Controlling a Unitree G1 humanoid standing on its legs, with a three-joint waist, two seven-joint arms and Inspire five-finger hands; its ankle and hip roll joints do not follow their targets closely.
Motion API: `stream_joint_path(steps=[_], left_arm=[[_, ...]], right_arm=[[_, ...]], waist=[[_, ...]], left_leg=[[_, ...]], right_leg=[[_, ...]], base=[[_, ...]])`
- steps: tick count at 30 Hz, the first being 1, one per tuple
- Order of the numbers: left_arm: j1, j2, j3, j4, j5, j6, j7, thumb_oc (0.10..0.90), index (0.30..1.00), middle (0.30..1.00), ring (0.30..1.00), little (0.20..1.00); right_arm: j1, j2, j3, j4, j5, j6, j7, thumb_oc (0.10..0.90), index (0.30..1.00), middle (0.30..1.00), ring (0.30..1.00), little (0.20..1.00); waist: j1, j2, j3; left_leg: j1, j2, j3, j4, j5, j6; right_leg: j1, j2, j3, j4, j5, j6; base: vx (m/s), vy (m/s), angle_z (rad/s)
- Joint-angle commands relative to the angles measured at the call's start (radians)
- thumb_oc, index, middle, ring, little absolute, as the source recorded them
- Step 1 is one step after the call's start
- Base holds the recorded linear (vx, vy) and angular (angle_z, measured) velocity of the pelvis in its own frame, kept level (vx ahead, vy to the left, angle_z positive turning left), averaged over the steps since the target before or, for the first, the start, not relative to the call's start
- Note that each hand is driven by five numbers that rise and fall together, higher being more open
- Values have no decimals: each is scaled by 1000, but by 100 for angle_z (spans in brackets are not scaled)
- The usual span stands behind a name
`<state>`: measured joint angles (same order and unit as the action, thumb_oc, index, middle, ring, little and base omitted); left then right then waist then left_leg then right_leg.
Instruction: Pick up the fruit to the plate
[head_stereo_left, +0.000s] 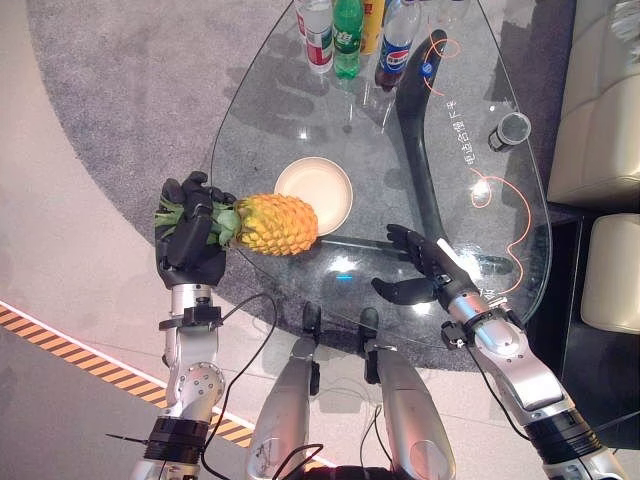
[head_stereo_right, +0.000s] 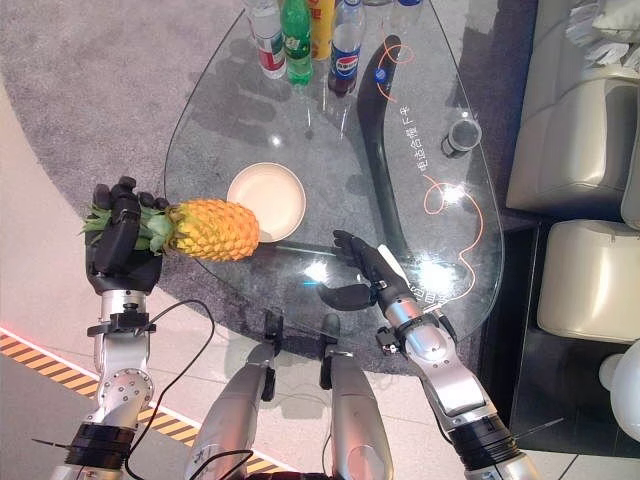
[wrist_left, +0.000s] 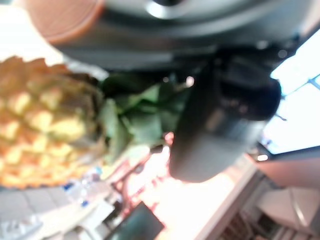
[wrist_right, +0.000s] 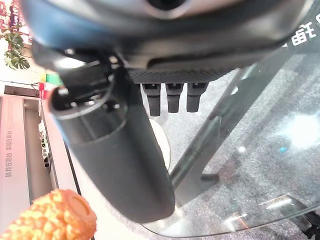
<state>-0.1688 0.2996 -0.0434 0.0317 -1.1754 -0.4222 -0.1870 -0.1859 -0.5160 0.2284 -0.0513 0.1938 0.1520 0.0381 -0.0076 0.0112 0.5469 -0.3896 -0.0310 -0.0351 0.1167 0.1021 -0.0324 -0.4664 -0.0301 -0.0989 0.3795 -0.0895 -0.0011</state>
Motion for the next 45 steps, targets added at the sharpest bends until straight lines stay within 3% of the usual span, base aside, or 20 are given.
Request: stream_joint_path(steps=[1,11,21,35,45], left_arm=[[-79,25,35,-166,75,-83,-55,100,300,300,300,200],[-93,44,42,-172,170,-120,-11,100,300,300,300,200],[-158,74,29,-132,445,-184,235,100,300,300,300,200],[-302,118,0,-34,766,-198,555,100,300,300,300,200],[-411,139,-36,53,874,-240,657,100,300,300,300,200]], right_arm=[[-53,-14,4,-93,-20,-49,3,800,900,900,900,900],[-58,-12,19,-83,-5,-32,11,800,900,900,900,900],[-114,0,78,-54,23,20,34,800,900,900,900,900],[-208,1,183,0,74,126,83,800,900,900,900,900],[-273,5,264,56,135,186,119,800,900,900,900,900]], waist=[[-23,-19,-27],[-23,-17,-27],[-25,-18,-27],[-46,-24,-27],[-63,-24,-27]], left_leg=[[21,-38,23,134,-127,2],[17,-40,22,141,-127,0],[-21,-43,23,155,-124,-1],[-118,-40,52,186,-123,-5],[-184,-41,67,205,-120,-10]], right_leg=[[91,12,29,-120,52,44],[88,14,38,-114,50,43],[45,14,47,-97,51,45],[-70,16,74,-60,62,51],[-141,22,95,-50,73,52]], base=[[0,0,0],[0,0,0],[0,0,0],[-5,33,-4],[0,48,-7]])
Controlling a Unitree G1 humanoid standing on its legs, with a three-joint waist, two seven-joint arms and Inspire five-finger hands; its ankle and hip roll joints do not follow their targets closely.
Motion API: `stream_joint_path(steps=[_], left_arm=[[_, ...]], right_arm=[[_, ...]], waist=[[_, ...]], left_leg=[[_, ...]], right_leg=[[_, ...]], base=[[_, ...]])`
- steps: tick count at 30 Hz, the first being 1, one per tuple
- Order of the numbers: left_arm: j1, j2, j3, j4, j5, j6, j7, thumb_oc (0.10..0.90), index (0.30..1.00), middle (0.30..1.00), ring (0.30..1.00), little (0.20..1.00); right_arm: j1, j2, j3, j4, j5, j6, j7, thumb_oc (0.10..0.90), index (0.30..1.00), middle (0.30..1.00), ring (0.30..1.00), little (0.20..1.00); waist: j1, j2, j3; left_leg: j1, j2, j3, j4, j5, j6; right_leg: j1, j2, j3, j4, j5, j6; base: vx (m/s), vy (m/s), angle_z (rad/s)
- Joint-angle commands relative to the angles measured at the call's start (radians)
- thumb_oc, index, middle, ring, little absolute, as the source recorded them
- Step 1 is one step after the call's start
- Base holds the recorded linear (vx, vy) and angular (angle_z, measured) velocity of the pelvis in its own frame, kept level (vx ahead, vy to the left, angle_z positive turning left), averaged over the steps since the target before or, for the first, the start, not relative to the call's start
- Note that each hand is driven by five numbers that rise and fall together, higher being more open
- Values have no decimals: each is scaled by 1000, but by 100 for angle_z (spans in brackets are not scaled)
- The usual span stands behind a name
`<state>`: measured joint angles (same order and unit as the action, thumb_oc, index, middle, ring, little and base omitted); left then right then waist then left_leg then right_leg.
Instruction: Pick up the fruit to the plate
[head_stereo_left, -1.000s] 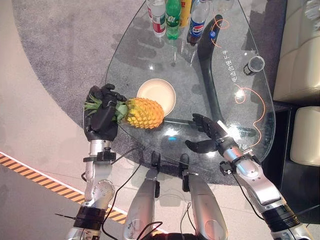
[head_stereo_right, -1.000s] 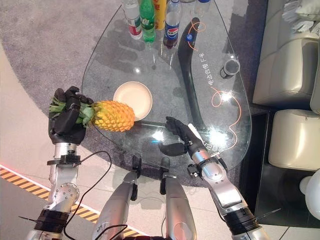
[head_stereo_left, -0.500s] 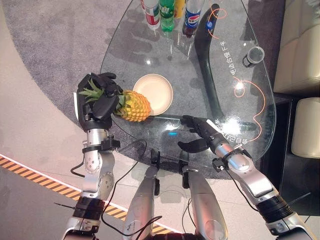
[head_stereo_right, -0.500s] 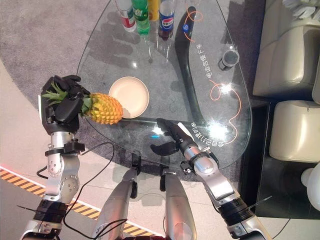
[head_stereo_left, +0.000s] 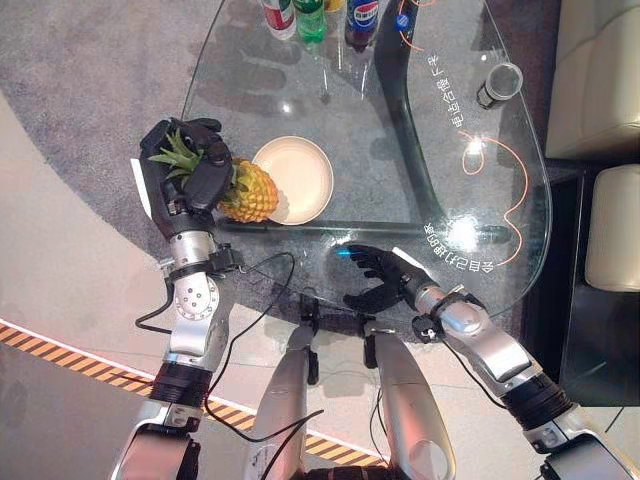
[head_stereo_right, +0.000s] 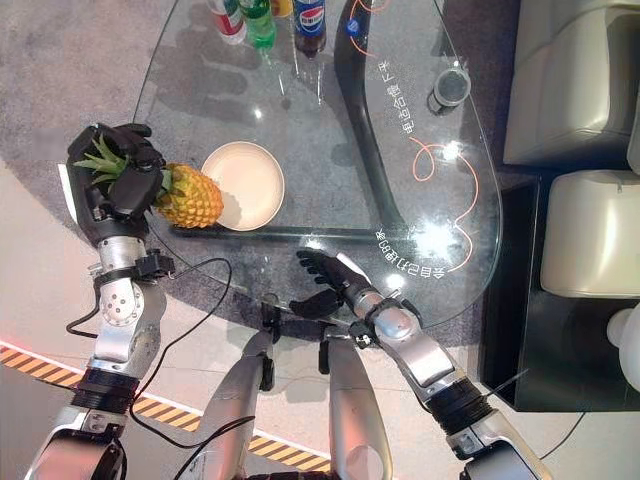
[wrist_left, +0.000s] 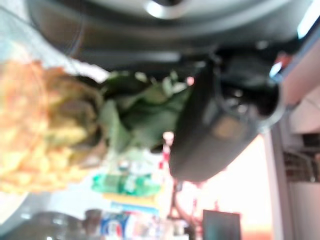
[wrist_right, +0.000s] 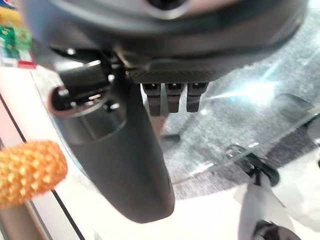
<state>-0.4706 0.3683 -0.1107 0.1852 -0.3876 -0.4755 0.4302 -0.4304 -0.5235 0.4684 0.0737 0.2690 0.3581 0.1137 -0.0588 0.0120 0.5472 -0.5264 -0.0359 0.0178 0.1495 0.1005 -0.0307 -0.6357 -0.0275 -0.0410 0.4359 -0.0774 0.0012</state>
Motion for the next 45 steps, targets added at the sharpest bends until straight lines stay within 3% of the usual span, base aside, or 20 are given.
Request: stream_joint_path(steps=[1,8,19,33,40,45], left_arm=[[-120,70,27,-97,87,-190,46,100,300,300,300,200],[-187,46,17,-44,69,-214,75,100,300,300,300,200],[-298,42,4,89,167,-276,162,100,300,300,300,200],[-408,51,-27,181,300,-268,295,100,300,300,300,200],[-441,51,-35,238,308,-300,343,100,300,300,300,200],[-478,60,-45,284,312,-277,386,100,300,300,300,200]], right_arm=[[-34,15,29,-65,63,-15,45,800,900,900,900,900],[-79,25,64,-27,57,16,90,800,900,900,900,900],[-141,20,103,28,96,40,131,800,900,900,900,900],[-202,10,115,59,106,51,141,800,900,900,900,900],[-219,0,118,79,117,39,146,800,900,900,900,900],[-242,1,123,91,122,41,142,800,900,900,900,900]], waist=[[-12,-25,-27],[-21,-23,-27],[-35,-21,-27],[-50,-16,-27],[-56,-12,-27],[-60,-11,-27]], left_leg=[[-54,-37,14,174,-118,-12],[-105,-41,17,190,-117,-16],[-188,-45,26,236,-130,-20],[-289,-48,35,258,-116,-24],[-322,-45,39,278,-125,-27],[-346,-48,39,288,-124,-30]], right_leg=[[22,19,38,-105,62,50],[-32,20,45,-97,70,49],[-123,21,53,-60,73,52],[-234,24,66,-44,99,60],[-272,25,71,-25,96,65],[-298,27,74,-16,99,67]], base=[[6,42,-2],[1,39,-3],[1,50,-5],[-4,28,-3],[2,11,-1],[-3,25,-2]])
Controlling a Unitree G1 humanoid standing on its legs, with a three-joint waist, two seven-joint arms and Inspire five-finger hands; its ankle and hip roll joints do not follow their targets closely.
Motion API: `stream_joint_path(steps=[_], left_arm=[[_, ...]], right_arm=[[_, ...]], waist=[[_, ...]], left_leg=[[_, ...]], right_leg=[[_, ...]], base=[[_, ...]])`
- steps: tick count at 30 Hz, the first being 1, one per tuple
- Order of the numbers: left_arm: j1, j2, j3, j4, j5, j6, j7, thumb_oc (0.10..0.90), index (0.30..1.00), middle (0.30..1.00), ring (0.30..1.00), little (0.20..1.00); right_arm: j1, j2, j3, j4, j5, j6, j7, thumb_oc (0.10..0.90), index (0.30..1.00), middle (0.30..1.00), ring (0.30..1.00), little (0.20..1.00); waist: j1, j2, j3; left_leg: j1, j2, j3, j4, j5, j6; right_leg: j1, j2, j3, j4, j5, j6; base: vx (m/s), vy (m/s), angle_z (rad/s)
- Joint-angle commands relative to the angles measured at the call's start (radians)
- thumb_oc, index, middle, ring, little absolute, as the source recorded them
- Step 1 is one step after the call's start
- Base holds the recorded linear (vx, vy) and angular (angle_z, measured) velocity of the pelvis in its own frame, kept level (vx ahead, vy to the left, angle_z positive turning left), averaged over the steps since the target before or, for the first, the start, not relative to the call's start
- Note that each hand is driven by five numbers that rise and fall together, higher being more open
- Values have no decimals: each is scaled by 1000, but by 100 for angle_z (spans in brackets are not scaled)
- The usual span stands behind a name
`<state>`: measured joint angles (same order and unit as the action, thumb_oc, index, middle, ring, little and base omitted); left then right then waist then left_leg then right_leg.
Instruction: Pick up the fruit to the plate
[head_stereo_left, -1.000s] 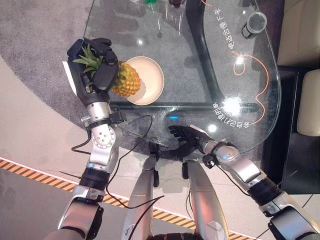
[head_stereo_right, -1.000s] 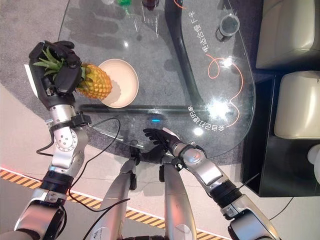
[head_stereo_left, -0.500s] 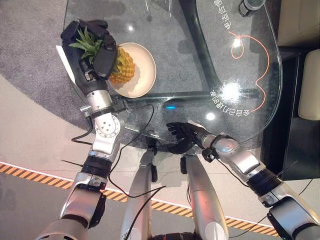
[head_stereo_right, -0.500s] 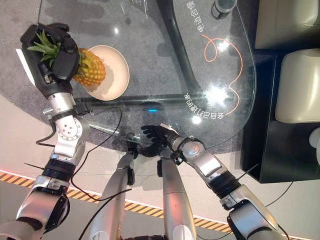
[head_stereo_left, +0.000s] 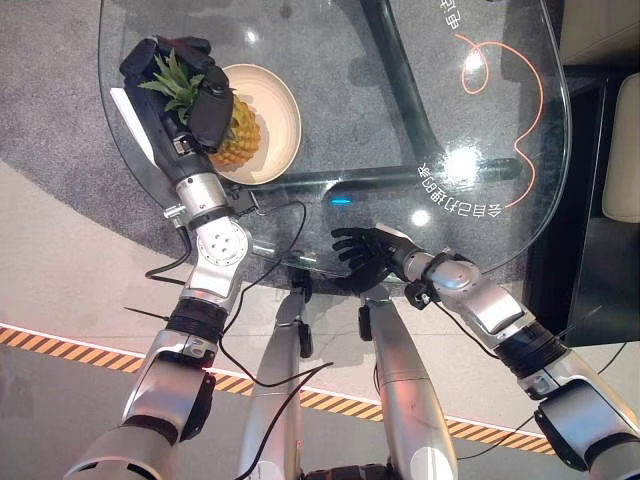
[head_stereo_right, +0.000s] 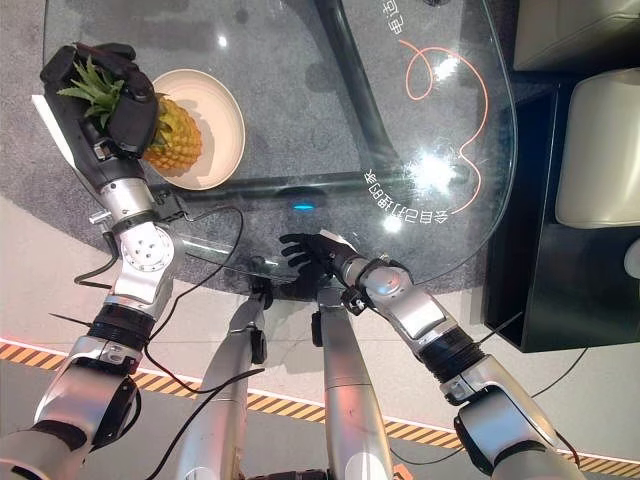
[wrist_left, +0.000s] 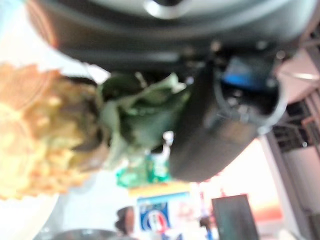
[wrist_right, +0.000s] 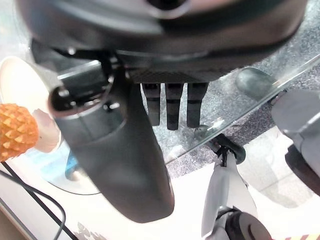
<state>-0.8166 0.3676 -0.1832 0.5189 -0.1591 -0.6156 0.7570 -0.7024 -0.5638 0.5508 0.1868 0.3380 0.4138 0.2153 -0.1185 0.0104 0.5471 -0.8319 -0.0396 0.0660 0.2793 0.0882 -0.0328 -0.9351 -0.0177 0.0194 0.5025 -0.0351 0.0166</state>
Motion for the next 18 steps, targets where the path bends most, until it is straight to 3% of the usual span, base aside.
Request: stream_joint_path(steps=[1,5,18], left_arm=[[-140,63,25,-34,84,-134,67,100,300,300,300,200],[-163,68,12,16,52,-117,71,100,300,300,300,200],[-236,95,-14,156,13,-155,99,100,300,300,300,200]], right_arm=[[24,43,41,-14,54,-18,39,800,900,900,900,900],[8,42,44,-3,58,-20,36,800,900,900,900,900],[-53,27,66,51,87,-46,34,800,900,900,900,900]], waist=[[-1,-10,-27],[-6,-11,-27],[-16,-16,-27]], left_leg=[[-46,-44,-9,160,-111,-28],[-62,-43,-7,163,-109,-32],[-135,-37,-7,204,-114,-41]], right_leg=[[-4,17,14,-81,58,52],[-22,18,15,-78,59,55],[-95,18,15,-32,59,62]], base=[[-9,23,-5],[-10,12,-4],[-6,16,0]])
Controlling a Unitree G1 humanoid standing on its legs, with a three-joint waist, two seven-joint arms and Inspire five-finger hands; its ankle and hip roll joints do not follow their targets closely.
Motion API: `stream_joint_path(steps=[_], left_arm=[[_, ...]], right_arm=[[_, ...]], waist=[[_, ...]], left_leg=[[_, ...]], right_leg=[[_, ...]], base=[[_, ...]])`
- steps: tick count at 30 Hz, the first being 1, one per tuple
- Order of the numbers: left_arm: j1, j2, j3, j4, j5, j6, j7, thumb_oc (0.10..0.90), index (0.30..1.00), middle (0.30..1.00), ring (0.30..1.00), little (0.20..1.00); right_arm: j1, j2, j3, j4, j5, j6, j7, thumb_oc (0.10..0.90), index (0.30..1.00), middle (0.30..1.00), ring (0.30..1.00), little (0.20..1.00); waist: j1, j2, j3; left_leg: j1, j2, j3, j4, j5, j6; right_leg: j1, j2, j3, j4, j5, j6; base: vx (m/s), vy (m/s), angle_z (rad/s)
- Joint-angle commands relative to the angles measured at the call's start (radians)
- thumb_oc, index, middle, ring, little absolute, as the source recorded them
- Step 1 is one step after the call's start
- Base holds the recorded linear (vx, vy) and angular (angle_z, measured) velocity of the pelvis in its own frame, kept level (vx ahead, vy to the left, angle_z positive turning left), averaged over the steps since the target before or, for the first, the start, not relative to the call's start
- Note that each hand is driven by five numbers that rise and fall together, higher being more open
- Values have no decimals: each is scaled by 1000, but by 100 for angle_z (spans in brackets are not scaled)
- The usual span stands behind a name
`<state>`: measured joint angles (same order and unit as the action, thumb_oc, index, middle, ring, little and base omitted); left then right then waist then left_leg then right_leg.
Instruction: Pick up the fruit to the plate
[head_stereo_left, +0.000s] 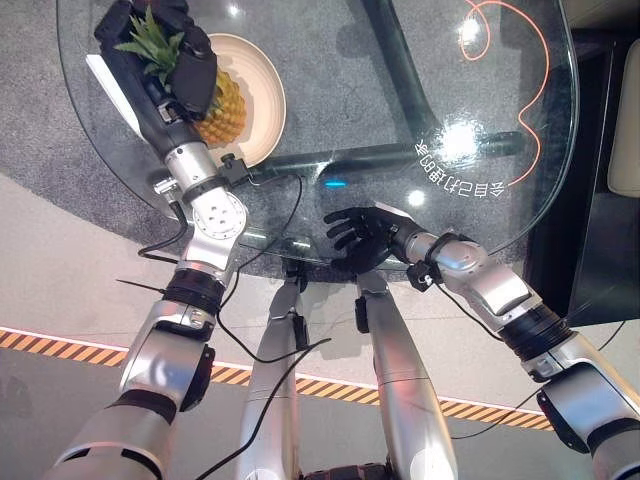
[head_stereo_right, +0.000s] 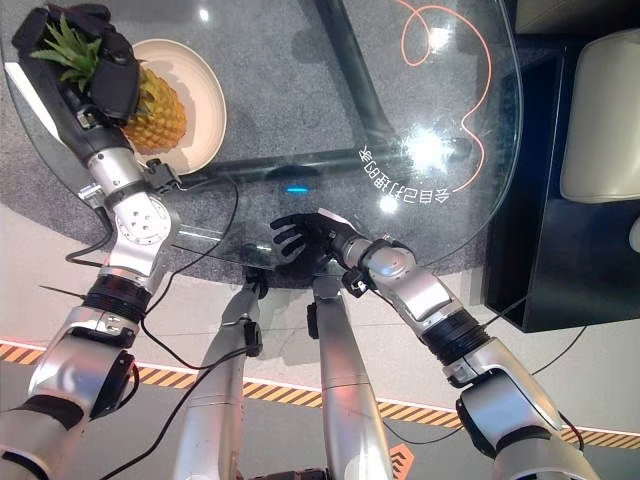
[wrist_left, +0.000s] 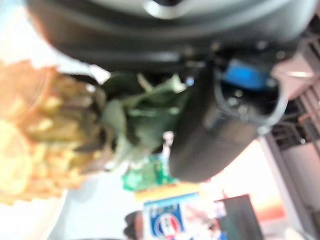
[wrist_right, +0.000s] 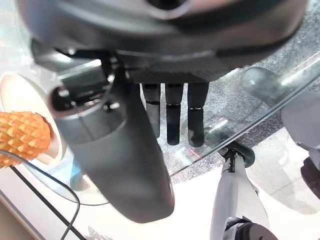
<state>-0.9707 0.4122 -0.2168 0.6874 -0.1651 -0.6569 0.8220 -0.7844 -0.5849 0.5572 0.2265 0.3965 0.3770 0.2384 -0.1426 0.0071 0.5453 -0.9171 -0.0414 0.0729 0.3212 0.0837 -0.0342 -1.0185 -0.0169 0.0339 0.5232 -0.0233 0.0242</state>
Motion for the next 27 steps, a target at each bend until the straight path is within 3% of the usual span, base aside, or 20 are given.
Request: stream_joint_path(steps=[1,13,14,15,16,27], left_arm=[[-85,52,20,-8,16,-121,34,100,300,300,300,200],[-92,37,14,11,-1,-148,33,100,300,300,300,200],[-91,36,16,11,-3,-148,33,202,387,387,387,302],[-90,34,16,10,0,-147,38,418,573,573,573,518],[-90,32,15,10,-3,-148,39,800,900,900,900,900],[-79,29,11,18,-18,-132,32,800,900,900,900,900]], right_arm=[[27,48,60,12,29,-10,9,800,900,900,900,900],[16,52,58,14,28,-19,-2,800,900,900,900,900],[16,53,59,16,26,-21,-3,800,900,900,900,900],[16,53,60,17,26,-23,-3,800,900,900,900,900],[16,55,60,19,25,-25,-3,800,900,900,900,900],[28,57,65,21,20,-40,-6,800,900,900,900,900]], waist=[[8,-13,-25],[8,-15,-25],[8,-15,-25],[8,-15,-25],[9,-16,-25],[12,-20,-25]], left_leg=[[-54,-35,-15,163,-109,-41],[-82,-39,-24,166,-108,-46],[-83,-39,-25,166,-108,-46],[-83,-39,-25,166,-108,-46],[-82,-39,-26,165,-107,-46],[-39,-41,-32,146,-105,-48]], right_leg=[[-15,17,2,-53,48,55],[-41,19,3,-51,51,57],[-42,19,3,-50,51,57],[-43,20,3,-50,52,57],[-41,20,3,-52,52,57],[2,20,1,-70,49,57]], base=[[0,0,0],[0,0,0],[0,0,0],[0,0,0],[0,0,0],[0,0,0]])
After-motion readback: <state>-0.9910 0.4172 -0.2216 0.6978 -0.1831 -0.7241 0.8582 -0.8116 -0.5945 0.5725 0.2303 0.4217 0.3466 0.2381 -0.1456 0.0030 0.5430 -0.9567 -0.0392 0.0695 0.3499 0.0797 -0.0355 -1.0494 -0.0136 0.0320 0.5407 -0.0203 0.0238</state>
